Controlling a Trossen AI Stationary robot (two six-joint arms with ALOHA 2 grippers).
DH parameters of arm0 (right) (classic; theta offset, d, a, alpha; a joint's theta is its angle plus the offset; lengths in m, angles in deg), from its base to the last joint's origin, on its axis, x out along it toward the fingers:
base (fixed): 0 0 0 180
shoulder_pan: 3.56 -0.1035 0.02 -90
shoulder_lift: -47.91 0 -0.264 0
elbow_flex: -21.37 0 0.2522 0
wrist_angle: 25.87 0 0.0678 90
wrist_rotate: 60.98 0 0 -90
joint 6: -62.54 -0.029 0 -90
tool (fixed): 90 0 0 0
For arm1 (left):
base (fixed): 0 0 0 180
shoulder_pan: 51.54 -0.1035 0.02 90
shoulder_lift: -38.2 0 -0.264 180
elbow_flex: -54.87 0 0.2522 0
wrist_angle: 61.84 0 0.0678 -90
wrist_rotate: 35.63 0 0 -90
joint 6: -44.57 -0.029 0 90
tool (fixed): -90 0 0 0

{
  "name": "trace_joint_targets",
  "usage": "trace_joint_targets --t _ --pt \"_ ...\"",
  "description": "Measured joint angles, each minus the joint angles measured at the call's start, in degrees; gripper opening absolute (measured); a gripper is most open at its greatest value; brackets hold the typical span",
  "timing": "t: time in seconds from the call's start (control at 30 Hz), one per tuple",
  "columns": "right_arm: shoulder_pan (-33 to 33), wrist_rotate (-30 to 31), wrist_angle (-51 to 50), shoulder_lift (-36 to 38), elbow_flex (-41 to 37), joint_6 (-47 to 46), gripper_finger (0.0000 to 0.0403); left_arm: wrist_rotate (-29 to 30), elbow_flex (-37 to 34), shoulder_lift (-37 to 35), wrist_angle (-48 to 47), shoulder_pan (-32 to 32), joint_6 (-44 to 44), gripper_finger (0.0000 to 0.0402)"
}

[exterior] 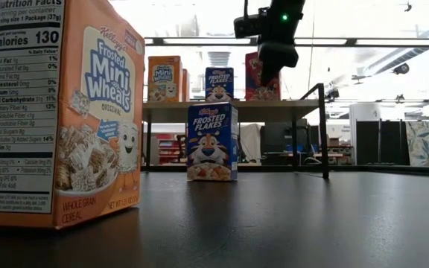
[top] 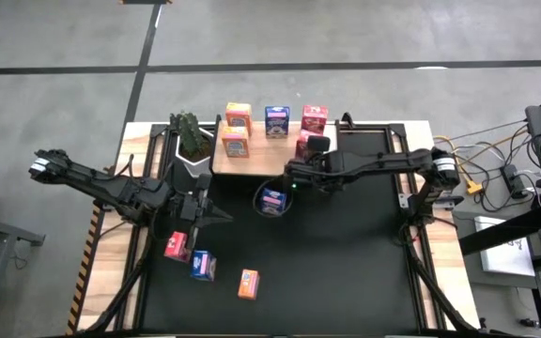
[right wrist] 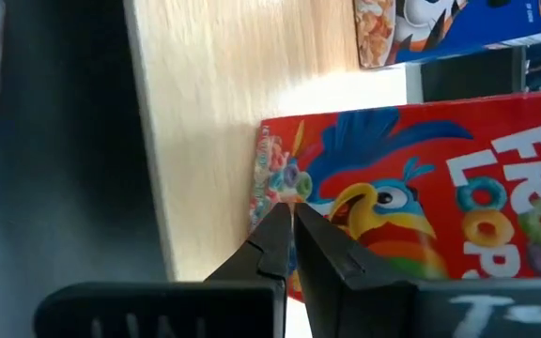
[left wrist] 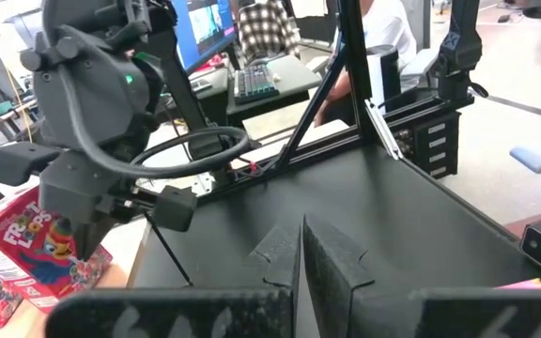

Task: Stack cereal on shelf
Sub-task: Put the right red cereal box on the shelf aligned with the other red cereal box

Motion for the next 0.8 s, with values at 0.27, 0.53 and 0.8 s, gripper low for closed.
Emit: trace_joint_targets --t 0.27,0.53,0.8 --pt "1.23 0.02 0.13 0.0 -1.01 3.31 0.0009 0.01 0.0 0.0 -0.53 0.01 0.15 0.0001" --pt "0.66 0.02 0.99 1.78 -3.74 2.61 0.0009 0.01 0.0 -0.01 -1.63 -0.01 1.26 0.0001" --pt "-3.26 -0.13 3.02 10.43 -5.84 -3.27 0.0009 0.01 0.0 0.0 -1.8 0.01 1.49 0.0001"
